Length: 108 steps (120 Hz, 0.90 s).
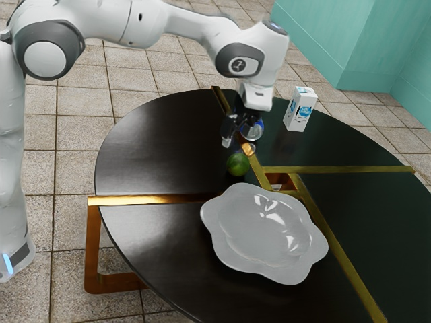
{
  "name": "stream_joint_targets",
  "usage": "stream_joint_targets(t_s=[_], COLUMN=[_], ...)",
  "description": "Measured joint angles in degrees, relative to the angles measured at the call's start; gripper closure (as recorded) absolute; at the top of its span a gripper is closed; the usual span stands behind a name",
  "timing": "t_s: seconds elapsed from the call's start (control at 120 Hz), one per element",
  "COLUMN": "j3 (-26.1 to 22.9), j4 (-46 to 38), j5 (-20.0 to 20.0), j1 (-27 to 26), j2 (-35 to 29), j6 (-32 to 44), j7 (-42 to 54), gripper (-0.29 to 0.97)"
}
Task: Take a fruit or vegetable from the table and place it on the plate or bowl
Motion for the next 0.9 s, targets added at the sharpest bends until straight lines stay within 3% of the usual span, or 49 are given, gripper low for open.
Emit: stream_joint_targets(t_s=[0.517, 0.9], j3=[0.03, 0.12], j4=[-1.48, 4.78], j5=[0.00, -0.10], j1=[-0.20, -0.11], j2=[2.57, 7.52], j6=[1.55, -1.75], j7=[4.21, 5.92], gripper=[0.00, 0.00])
